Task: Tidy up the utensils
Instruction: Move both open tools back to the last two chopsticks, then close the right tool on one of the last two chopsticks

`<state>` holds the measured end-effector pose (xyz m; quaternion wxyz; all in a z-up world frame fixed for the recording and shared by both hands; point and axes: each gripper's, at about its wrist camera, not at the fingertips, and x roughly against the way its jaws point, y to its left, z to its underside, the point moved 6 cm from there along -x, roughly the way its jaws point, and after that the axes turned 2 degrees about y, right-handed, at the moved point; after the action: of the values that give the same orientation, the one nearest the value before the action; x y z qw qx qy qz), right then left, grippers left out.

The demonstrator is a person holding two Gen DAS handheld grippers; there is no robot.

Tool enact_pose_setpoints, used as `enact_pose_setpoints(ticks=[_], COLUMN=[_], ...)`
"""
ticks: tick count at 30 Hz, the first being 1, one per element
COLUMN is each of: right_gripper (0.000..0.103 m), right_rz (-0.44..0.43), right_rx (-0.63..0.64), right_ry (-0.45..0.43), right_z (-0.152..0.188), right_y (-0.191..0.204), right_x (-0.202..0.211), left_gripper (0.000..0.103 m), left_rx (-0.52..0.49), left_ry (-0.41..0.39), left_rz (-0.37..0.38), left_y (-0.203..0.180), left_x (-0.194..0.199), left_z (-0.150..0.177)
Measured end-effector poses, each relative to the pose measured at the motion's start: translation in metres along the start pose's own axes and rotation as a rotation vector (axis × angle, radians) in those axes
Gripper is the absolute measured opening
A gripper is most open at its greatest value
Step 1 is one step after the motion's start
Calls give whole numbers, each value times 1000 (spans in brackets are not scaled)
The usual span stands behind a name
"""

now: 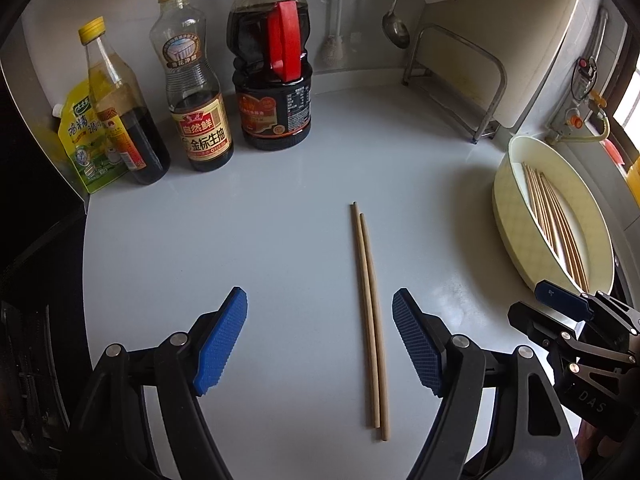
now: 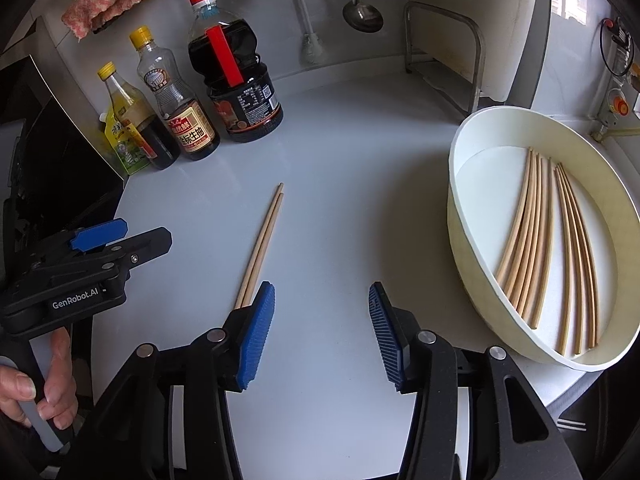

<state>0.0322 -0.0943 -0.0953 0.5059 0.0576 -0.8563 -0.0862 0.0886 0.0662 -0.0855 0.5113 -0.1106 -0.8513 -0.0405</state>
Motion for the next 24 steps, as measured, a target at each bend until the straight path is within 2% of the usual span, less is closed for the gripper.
enact_pose_setpoints(ticks=[13, 24], right_gripper=[49, 49], right_rz=[-31, -11], right_rx=[8, -22], right_ry=[78, 109], right_z=[9, 18], right_y=[26, 38], right_x=[-53, -88], left_gripper=[76, 77], left_rx=[91, 118], left_ry=[44, 61], left_rz=[-35, -52], left_y=[41, 57], left_x=[-20, -33], left_z=[23, 37])
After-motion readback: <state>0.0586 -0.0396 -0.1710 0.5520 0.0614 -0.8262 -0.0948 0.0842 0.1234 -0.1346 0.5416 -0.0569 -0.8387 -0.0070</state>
